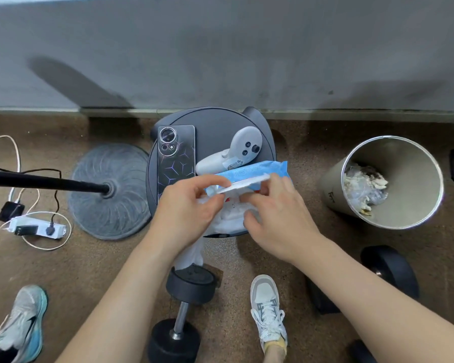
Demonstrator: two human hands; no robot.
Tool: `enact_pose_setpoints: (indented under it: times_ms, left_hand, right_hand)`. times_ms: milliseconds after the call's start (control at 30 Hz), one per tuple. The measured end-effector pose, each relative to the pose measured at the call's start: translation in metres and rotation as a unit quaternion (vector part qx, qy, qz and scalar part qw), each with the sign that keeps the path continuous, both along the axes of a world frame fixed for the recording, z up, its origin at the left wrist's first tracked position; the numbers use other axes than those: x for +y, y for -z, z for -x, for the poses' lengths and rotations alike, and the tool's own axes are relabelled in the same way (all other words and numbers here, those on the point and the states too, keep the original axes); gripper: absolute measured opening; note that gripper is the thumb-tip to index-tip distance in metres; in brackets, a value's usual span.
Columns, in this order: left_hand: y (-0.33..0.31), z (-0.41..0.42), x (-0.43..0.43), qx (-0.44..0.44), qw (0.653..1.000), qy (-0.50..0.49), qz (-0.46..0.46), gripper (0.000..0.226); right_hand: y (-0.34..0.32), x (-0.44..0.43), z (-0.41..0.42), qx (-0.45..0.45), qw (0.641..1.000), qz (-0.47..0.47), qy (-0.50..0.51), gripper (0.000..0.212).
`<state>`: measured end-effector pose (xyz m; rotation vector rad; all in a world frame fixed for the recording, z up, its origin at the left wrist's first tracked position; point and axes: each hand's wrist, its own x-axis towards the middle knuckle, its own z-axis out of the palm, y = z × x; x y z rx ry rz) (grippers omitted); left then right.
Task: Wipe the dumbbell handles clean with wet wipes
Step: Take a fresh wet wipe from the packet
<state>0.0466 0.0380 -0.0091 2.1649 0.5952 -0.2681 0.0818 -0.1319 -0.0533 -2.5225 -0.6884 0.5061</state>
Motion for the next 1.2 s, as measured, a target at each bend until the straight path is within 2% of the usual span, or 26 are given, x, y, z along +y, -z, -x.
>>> enact_pose_setpoints:
  times_ms: [33, 100, 133, 167, 233, 300, 367, 433, 467, 500, 567, 600, 633, 700, 733, 767, 833, 967, 1133, 1200]
  left_hand:
    - [0.001, 0.002, 0.0, -0.002, 1.0, 0.003, -0.026, 0.03]
    - [0.001, 0.008, -0.002, 0.013, 0.997, 0.03, -0.072, 0.031]
    - [0.0, 0.012, -0.005, 0.037, 0.992, 0.066, -0.106, 0.033]
    - [0.0, 0.016, -0.008, 0.064, 0.981, 0.111, -0.148, 0.038]
    - [0.0, 0.023, -0.013, 0.116, 0.945, 0.194, -0.235, 0.051]
    - [0.001, 0.028, -0.021, 0.147, 0.911, 0.25, -0.292, 0.059]
    - [-0.002, 0.029, -0.032, 0.159, 0.885, 0.292, -0.325, 0.064]
    - [-0.002, 0.027, -0.038, 0.181, 0.875, 0.313, -0.323, 0.067]
    - [-0.004, 0.022, -0.038, 0.203, 0.879, 0.309, -0.301, 0.067]
    - [-0.008, 0.016, -0.036, 0.219, 0.901, 0.282, -0.248, 0.064]
    - [-0.02, 0.004, -0.031, 0.208, 0.966, 0.148, -0.048, 0.047]
    - [-0.03, 0.002, -0.032, 0.179, 0.979, 0.054, 0.077, 0.037]
    - [-0.044, 0.002, -0.036, 0.14, 0.969, -0.033, 0.201, 0.032]
    - [-0.072, 0.006, -0.049, 0.081, 0.912, -0.126, 0.381, 0.032]
    - [-0.085, 0.009, -0.058, 0.062, 0.891, -0.131, 0.43, 0.035]
    - [-0.099, 0.011, -0.069, 0.047, 0.88, -0.124, 0.456, 0.037]
    - [-0.126, 0.014, -0.091, 0.017, 0.883, -0.113, 0.456, 0.037]
    - [-0.181, 0.028, -0.138, -0.02, 0.932, -0.053, 0.359, 0.041]
    - [-0.257, 0.063, -0.212, -0.002, 0.963, 0.044, 0.267, 0.012]
    - [-0.288, 0.083, -0.24, 0.034, 0.959, 0.099, 0.264, 0.024]
  right_hand:
    - [-0.003, -0.003, -0.003, 0.043, 0.996, -0.037, 0.066, 0.029]
    - [-0.009, -0.011, -0.012, 0.132, 0.952, -0.156, 0.229, 0.027]
    - [-0.013, -0.015, -0.013, 0.14, 0.924, -0.21, 0.286, 0.03]
    - [-0.016, -0.018, -0.012, 0.123, 0.918, -0.237, 0.293, 0.03]
    - [-0.017, -0.019, -0.003, 0.022, 0.962, -0.2, 0.184, 0.027]
    - [-0.013, -0.019, 0.011, -0.083, 0.993, -0.079, 0.013, 0.03]
    - [-0.008, -0.02, 0.02, -0.1, 0.989, 0.046, -0.095, 0.038]
    - [-0.01, -0.019, 0.024, -0.074, 0.982, 0.122, -0.127, 0.049]
    - [-0.016, -0.016, 0.023, -0.059, 0.98, 0.143, -0.124, 0.05]
    - [-0.02, -0.014, 0.02, -0.044, 0.981, 0.149, -0.117, 0.048]
    - [-0.031, -0.012, 0.011, 0.058, 0.991, 0.104, -0.059, 0.038]
    - [-0.047, -0.014, 0.006, 0.138, 0.99, 0.036, 0.016, 0.033]
    - [-0.065, -0.018, 0.004, 0.239, 0.963, -0.066, 0.108, 0.03]
    - [-0.107, -0.034, 0.004, 0.434, 0.83, -0.272, 0.219, 0.031]
    - [-0.124, -0.045, 0.008, 0.481, 0.782, -0.322, 0.232, 0.035]
    - [-0.137, -0.058, 0.014, 0.494, 0.759, -0.35, 0.24, 0.036]
    - [-0.163, -0.084, 0.024, 0.469, 0.74, -0.385, 0.29, 0.033]
    - [-0.215, -0.144, 0.046, 0.431, 0.708, -0.428, 0.361, 0.036]
    - [-0.293, -0.23, 0.095, 0.362, 0.72, -0.466, 0.365, 0.018]
    - [-0.322, -0.269, 0.121, 0.328, 0.721, -0.477, 0.381, 0.018]
